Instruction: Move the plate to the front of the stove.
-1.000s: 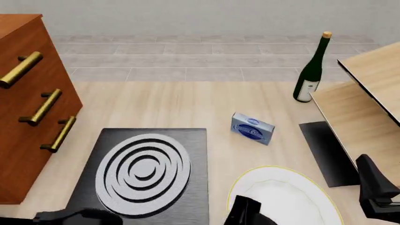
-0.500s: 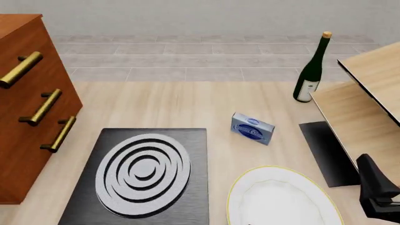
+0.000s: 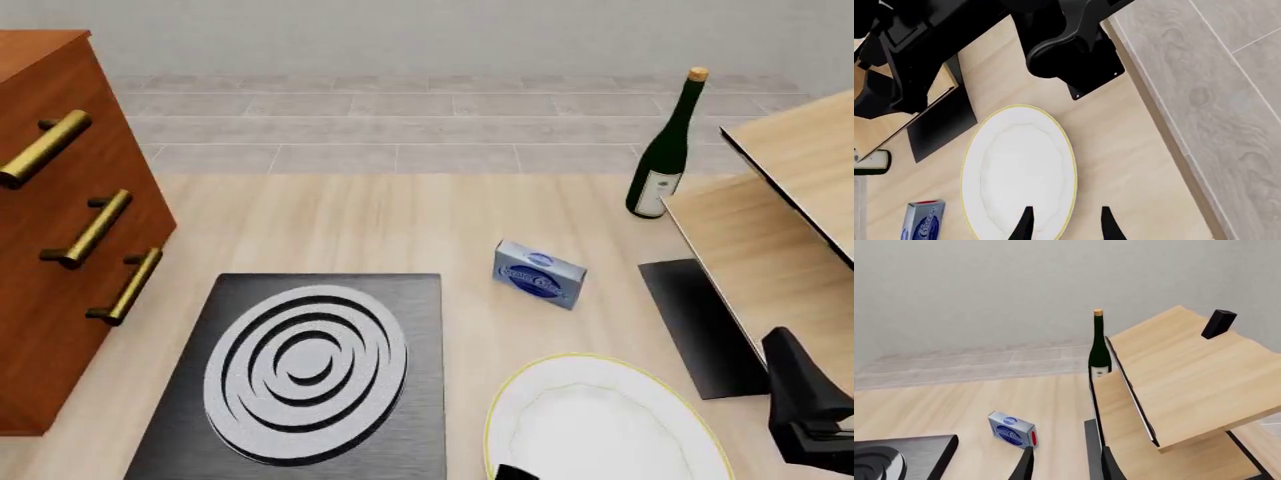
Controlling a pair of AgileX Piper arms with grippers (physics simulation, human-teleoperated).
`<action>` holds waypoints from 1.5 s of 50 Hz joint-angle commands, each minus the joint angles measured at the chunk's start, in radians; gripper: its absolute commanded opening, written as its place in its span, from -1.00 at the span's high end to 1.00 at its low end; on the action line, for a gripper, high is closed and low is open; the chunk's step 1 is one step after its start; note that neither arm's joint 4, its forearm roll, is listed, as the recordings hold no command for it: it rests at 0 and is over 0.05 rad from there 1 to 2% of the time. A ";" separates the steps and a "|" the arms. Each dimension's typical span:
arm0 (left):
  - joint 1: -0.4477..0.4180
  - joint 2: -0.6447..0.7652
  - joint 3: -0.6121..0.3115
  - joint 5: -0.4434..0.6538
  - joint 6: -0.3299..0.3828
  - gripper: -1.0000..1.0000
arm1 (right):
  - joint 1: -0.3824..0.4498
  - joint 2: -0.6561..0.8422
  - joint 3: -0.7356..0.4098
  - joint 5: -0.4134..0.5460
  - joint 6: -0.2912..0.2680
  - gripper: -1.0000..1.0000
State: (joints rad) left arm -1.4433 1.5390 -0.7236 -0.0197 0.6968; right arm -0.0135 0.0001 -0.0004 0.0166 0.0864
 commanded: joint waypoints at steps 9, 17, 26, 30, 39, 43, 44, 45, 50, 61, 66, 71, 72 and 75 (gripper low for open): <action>0.057 0.059 0.048 -0.084 0.041 -1.00 | -0.002 0.000 0.000 -0.001 0.011 -1.00; 0.061 0.091 0.045 -0.107 0.047 -1.00 | -0.005 0.000 0.000 -0.001 0.014 -1.00; 0.053 0.132 0.031 -0.128 0.044 -1.00 | -0.005 0.000 0.000 0.004 0.017 -1.00; 0.063 0.141 0.034 -0.143 0.053 -1.00 | -0.006 0.000 0.000 0.007 0.017 -1.00; 0.072 0.169 0.037 -0.174 0.067 -1.00 | -0.004 0.000 0.000 0.007 0.017 -1.00; 0.080 0.180 0.037 -0.183 0.068 -1.00 | -0.005 0.000 0.000 0.006 0.017 -1.00; 0.082 0.181 0.038 -0.184 0.069 -1.00 | -0.005 0.000 0.000 0.006 0.017 -1.00; 0.089 0.185 0.042 -0.194 0.077 -1.00 | -0.006 0.000 0.000 0.007 0.017 -1.00; 0.100 0.191 0.041 -0.201 0.083 -1.00 | -0.006 0.000 0.000 0.007 0.017 -1.00; 0.115 0.239 0.039 -0.234 0.097 -1.00 | -0.011 0.000 0.000 0.007 0.021 -1.00; 0.129 0.256 0.039 -0.248 0.108 -1.00 | -0.009 0.000 0.000 0.010 0.024 -1.00; 0.134 0.269 0.031 -0.254 0.112 -1.00 | -0.008 0.000 0.000 0.010 0.024 -1.00; 0.131 0.274 0.028 -0.255 0.108 -1.00 | -0.008 0.000 0.000 0.009 0.025 -1.00; 0.128 0.285 0.024 -0.260 0.108 -1.00 | -0.009 0.000 0.000 0.007 0.025 -1.00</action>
State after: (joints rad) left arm -1.3218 1.7903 -0.6905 -0.2597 0.7983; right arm -0.0221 0.0003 -0.0003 0.0252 0.1087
